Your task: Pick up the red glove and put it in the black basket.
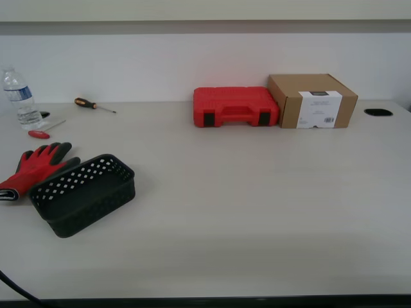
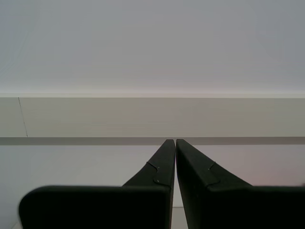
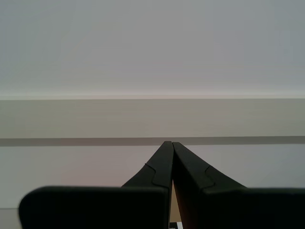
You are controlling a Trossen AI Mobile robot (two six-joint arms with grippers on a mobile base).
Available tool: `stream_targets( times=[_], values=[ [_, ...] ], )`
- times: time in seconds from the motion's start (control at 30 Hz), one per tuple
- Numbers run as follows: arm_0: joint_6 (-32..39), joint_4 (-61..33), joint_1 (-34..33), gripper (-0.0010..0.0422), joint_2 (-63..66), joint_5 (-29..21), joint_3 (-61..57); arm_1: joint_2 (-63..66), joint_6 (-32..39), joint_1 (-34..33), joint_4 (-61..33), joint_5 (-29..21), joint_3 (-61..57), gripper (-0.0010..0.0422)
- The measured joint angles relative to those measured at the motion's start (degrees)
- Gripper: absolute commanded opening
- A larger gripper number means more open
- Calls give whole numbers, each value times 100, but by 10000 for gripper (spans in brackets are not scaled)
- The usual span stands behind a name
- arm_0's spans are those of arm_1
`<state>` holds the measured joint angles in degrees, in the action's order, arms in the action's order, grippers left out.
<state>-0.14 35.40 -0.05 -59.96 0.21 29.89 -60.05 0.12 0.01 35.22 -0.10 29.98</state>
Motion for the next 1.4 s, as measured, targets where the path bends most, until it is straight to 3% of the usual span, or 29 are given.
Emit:
stream_targets(
  times=[0.17, 0.3, 0.9, 1.0, 1.07, 1.13, 1.4],
  values=[
    [0, 0, 9, 0, 0, 0, 0, 0, 59, 0, 7, 0, 0, 0],
    [0, 0, 2, 0, 0, -2, 0, 0, 612, 2, 52, 0, 0, 0],
    [0, -2, 4, 0, 0, 0, 0, 0, 664, 2, 48, 39, 37, 0],
    [0, -2, 2, 0, 0, 0, 0, -2, 765, 9, -238, 557, 234, 0],
    [0, -2, 7, 0, 0, 0, 0, -81, 824, 39, -1099, 1508, 468, 0],
    [0, -2, 7, 0, 0, 0, 0, -348, 839, 175, -1823, 2065, 658, 0],
    [0, -4, 2, 0, 0, 2, 0, -2194, 981, 752, -3338, 1998, 1167, 0]
  ],
)
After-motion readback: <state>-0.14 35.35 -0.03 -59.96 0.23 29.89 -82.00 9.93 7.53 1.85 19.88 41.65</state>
